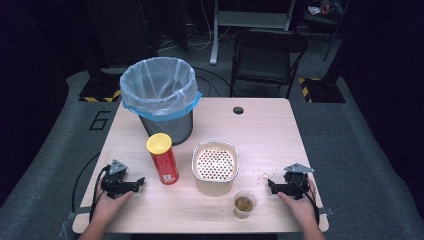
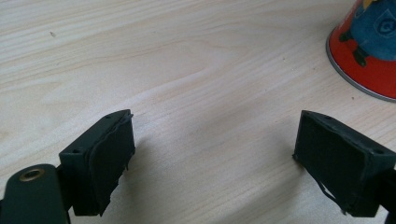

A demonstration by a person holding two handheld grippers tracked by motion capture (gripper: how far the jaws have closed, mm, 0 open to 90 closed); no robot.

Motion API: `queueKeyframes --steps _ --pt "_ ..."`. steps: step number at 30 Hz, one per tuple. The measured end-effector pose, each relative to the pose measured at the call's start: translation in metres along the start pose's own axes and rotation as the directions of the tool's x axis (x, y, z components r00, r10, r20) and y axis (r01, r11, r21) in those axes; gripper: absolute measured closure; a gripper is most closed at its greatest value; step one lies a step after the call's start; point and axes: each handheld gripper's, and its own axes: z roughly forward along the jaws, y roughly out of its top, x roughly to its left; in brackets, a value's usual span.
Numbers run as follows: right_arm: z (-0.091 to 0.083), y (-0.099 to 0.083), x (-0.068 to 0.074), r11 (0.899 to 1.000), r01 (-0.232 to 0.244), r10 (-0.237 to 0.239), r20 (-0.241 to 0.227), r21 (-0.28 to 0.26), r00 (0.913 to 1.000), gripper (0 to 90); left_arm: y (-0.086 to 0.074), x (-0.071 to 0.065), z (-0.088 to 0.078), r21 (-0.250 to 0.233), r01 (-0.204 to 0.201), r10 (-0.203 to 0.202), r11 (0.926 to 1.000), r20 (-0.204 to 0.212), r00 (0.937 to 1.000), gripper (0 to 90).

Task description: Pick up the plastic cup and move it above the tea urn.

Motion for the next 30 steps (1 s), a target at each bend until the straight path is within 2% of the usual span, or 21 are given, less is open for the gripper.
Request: queueKeyframes --steps 3,4,5,10,12,16,19,23,24,27,30 --pt "-0.001 -0.001 0.001 1.0 -0.008 0.008 -0.004 0.002 1.0 7.0 0.001 0.0 0.002 -0.005 0.005 -0.005 1.0 -0.003 1.0 11.8" --pt "-0.003 -0.002 0.002 1.0 0.001 -0.001 -0.009 -0.012 1.0 10.9 0.003 0.002 0.002 0.006 -0.003 0.003 1.0 -0.002 1.0 11.8" --pt "-0.004 -0.002 0.003 1.0 -0.009 0.009 -0.009 -0.013 0.9999 13.2 0.002 0.001 0.003 -0.001 0.0 0.0 1.0 -0.006 1.0 11.9" --pt "-0.007 -0.005 0.005 0.999 0.014 -0.015 -0.024 -0.029 0.9996 19.8 0.002 0.001 0.003 0.0 0.004 -0.004 1.0 -0.009 1.0 11.9" --pt "-0.008 -0.006 0.006 0.999 0.009 -0.009 -0.026 -0.032 0.9996 22.4 0.002 0.001 0.003 0.0 0.003 -0.003 1.0 -0.011 0.9999 11.9" --pt "-0.01 -0.005 0.008 1.0 0.011 -0.012 -0.032 -0.028 0.9994 27.7 0.002 0.001 0.002 0.001 0.003 -0.003 1.0 -0.011 0.9999 11.9" --pt "-0.013 -0.002 0.011 1.0 0.016 -0.016 -0.042 -0.004 0.999 37.9 0.002 0.001 0.003 0.0 0.003 -0.003 1.0 -0.012 0.9999 11.9" --pt "-0.021 0.003 0.017 1.0 0.002 -0.003 -0.06 -0.009 0.9982 39.7 0.003 0.001 0.002 0.009 0.003 -0.002 1.0 -0.008 1.0 11.9" --pt "-0.032 0.008 0.023 0.999 -0.008 0.006 -0.076 -0.036 0.9971 40.5 0.003 0.001 0.002 0.01 0.002 -0.002 1.0 -0.008 1.0 12.0" --pt "-0.051 0.015 0.035 0.996 -0.056 0.046 -0.143 -0.063 0.9886 40.8 0.003 0.0 0.002 0.005 0.005 -0.005 1.0 -0.011 0.9999 11.9" --pt "-0.066 0.018 0.049 0.996 -0.039 0.022 -0.203 -0.08 0.9789 40.4 0.002 0.0 0.003 -0.001 0.009 -0.009 1.0 -0.017 0.9998 11.9"
